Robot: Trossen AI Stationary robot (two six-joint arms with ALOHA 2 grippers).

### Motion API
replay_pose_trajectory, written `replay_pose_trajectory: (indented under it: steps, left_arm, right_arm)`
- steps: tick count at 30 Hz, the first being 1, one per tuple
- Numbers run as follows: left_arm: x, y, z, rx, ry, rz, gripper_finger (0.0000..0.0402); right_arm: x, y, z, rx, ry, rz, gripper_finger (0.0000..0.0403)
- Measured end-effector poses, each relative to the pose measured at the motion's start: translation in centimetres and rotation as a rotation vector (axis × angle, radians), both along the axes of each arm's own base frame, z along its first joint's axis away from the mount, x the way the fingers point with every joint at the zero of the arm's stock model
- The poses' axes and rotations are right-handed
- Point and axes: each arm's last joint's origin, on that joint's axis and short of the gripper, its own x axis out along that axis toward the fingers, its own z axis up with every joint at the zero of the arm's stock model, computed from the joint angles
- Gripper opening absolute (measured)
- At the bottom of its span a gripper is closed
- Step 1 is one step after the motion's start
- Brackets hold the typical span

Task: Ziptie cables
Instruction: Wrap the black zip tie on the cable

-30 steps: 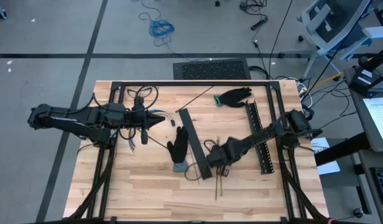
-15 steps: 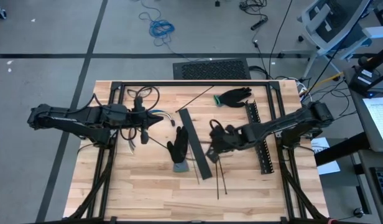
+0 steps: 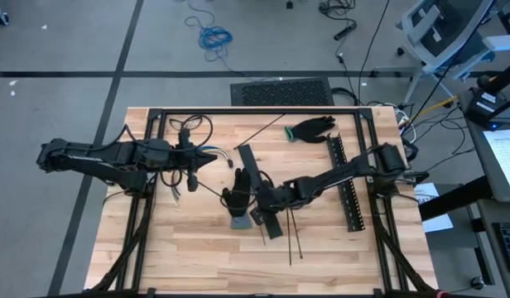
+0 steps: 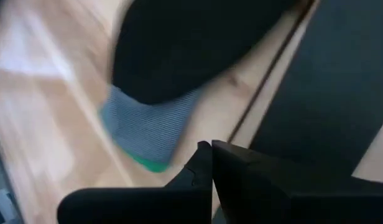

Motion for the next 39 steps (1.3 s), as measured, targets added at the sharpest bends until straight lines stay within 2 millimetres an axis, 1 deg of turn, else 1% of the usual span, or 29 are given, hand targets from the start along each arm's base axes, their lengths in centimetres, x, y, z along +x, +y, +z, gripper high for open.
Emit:
replay_pose_trajectory:
  steps: [2,5,9,12,14,18,24,28,32,35,37,39]
  left_arm:
    - [0.0,0.0,0.0,0.000,0.000,0.000,0.0001]
    - [0.0,0.0,0.0,0.001,0.000,0.001,0.0001]
    - [0.0,0.0,0.0,0.002,-0.001,0.005,0.0001]
    - [0.0,0.0,0.0,0.004,-0.001,0.011,0.0001]
    - [0.0,0.1,0.0,0.007,-0.001,0.018,0.0001]
    - [0.0,0.2,0.0,0.020,-0.002,0.056,0.0001]
    - [-0.1,0.2,0.0,0.030,-0.003,0.083,0.0001]
    - [-0.1,0.3,0.0,0.058,0.004,0.086,0.0001]
    - [-0.1,0.3,0.0,0.069,0.007,0.104,0.0001]
    - [-0.1,0.4,0.0,0.088,0.013,0.111,0.0001]
    - [-0.1,0.4,0.0,0.091,0.014,0.118,0.0001]
    - [-0.1,0.4,0.0,0.092,0.014,0.119,0.0001]
  right_arm:
    - [0.3,0.2,-0.8,0.022,-0.001,0.006,0.0000]
    - [0.5,0.6,-1.3,0.063,-0.005,0.015,0.0000]
    - [-0.4,0.9,-1.8,0.049,0.097,0.040,0.0000]
    - [-1.1,0.8,-1.7,0.013,0.171,0.072,0.0000]
    - [-1.5,0.4,-1.6,-0.013,0.212,0.098,0.0000]
    - [-2.1,-1.3,-1.2,-0.065,0.271,0.146,0.0000]
    - [-3.0,-4.6,-0.8,-0.166,0.373,0.154,0.0000]
    - [-3.2,-7.1,-0.6,-0.214,0.392,0.126,0.0000]
    - [-3.6,-9.5,0.0,-0.341,0.439,0.065,0.0000]
    - [-3.7,-11.0,1.4,-0.358,0.391,0.028,0.0000]
    - [-3.8,-11.5,2.8,-0.362,0.327,0.011,0.0000]
    - [-3.8,-11.6,4.7,-0.377,0.240,0.007,0.0000]
